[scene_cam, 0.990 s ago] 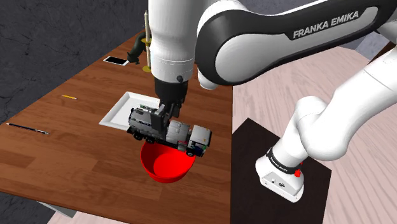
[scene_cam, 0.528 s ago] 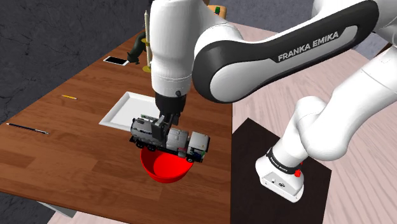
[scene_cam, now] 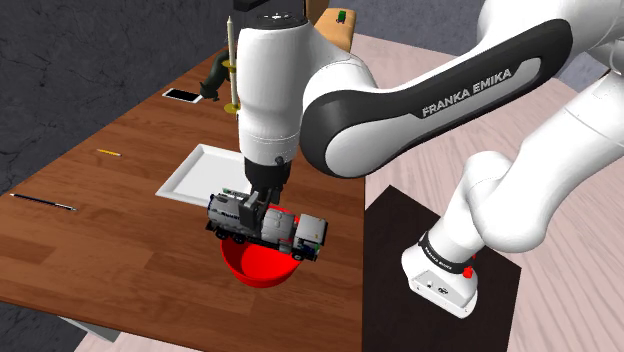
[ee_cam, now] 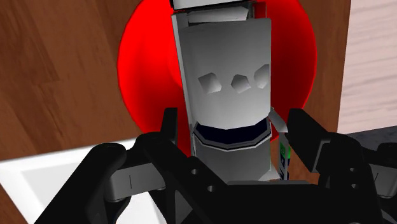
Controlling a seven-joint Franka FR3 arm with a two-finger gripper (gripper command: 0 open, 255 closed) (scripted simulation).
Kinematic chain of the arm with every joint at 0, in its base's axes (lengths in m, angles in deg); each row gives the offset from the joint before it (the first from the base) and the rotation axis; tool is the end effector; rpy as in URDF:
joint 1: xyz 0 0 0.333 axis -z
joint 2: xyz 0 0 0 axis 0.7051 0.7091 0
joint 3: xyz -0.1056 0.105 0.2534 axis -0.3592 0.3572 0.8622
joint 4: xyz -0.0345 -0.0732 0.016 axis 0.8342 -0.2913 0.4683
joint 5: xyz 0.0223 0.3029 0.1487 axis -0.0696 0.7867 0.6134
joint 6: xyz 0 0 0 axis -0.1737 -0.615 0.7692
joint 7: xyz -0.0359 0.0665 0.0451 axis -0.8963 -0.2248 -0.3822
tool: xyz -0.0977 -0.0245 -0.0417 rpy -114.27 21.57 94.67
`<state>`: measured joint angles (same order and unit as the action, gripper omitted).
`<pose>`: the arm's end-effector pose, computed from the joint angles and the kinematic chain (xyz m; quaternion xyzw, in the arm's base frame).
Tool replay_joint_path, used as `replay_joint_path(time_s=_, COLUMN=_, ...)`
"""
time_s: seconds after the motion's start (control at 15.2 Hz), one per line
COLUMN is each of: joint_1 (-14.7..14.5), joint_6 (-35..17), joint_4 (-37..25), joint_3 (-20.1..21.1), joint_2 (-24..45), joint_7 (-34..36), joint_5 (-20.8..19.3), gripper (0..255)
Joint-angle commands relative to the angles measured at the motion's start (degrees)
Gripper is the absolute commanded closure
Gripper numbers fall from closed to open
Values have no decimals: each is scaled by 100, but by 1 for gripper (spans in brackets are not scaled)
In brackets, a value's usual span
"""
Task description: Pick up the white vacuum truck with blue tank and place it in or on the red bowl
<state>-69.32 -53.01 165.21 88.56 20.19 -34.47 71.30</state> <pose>0.3054 0.3204 0.4227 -0.9846 -0.1747 -0.0023 0.0033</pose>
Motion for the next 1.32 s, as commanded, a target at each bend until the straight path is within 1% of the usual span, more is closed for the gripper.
replay_joint_path(time_s=0.0, joint_1=0, joint_6=-8, joint_4=-2, joint_3=1, joint_2=-1, joint_7=2, joint_5=-1, gripper=255)
replay_joint_path(time_s=0.2, joint_1=0, joint_6=-8, joint_4=-2, joint_3=1, joint_2=-1, joint_7=2, joint_5=-1, gripper=255)
replay_joint_path(time_s=0.26, joint_1=-1, joint_6=-10, joint_4=-3, joint_3=2, joint_2=1, joint_7=5, joint_5=-1, gripper=0)
replay_joint_path(time_s=0.59, joint_1=0, joint_6=-9, joint_4=-2, joint_3=1, joint_2=-1, joint_7=2, joint_5=-1, gripper=0)
replay_joint_path(time_s=0.86, joint_1=3, joint_6=744, joint_4=-487, joint_3=-64, joint_2=-279, joint_7=-58, joint_5=61, gripper=0)
replay_joint_path(time_s=1.25, joint_1=2, joint_6=744, joint_4=-487, joint_3=-65, joint_2=-279, joint_7=-58, joint_5=61, gripper=0)
